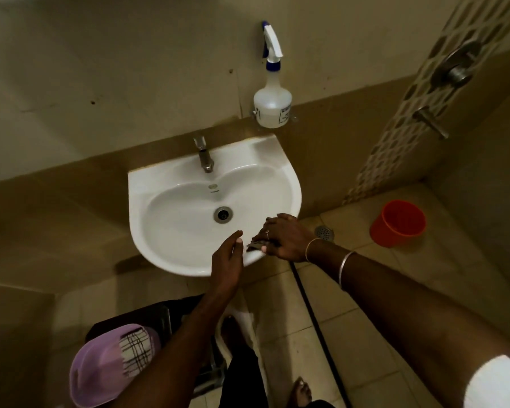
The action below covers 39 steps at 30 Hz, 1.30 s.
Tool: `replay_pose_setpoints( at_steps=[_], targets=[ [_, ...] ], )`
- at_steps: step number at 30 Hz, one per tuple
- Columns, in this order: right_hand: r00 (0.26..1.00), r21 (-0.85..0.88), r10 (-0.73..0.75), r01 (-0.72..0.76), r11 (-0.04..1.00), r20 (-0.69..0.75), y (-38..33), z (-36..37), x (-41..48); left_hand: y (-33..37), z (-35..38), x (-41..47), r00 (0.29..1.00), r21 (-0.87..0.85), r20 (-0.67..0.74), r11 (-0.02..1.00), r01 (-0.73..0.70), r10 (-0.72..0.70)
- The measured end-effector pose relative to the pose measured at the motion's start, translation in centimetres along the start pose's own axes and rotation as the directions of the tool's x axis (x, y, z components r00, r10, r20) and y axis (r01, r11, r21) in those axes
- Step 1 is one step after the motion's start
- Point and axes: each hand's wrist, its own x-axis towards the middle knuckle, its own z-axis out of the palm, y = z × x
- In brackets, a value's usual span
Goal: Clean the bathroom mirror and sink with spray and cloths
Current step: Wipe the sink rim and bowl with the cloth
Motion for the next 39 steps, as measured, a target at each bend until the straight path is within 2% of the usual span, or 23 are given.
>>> replay_pose_setpoints(
  at_steps=[11, 19, 29, 39],
  targets=[
    [0.991, 0.028, 0.125, -0.124, 0.992, -0.057, 6.1, 0.3, 1.8, 2.4, 3.9, 2.0, 0.992, 0.035, 0.123, 0.999, -0.022, 0.017],
    [0.958, 0.057, 0.186, -0.178, 0.982, -0.217, 8.6, 0.6, 3.7, 2.9, 5.3, 4.5, 0.983, 0.001, 0.184, 1.0, 0.0, -0.001],
    [0.968, -0.137, 0.223, -0.238, 0.961, -0.117, 11.1, -0.8, 8.8, 2.7, 4.3, 7.4, 0.978, 0.008, 0.202, 0.998, 0.06, -0.061],
    [0.888, -0.038, 0.396, -0.415, 0.909, -0.234, 12.7, -2.3, 15.9, 1.4, 0.8, 12.2, 0.988, 0.023, 0.136, 0.997, 0.074, -0.077]
  ],
)
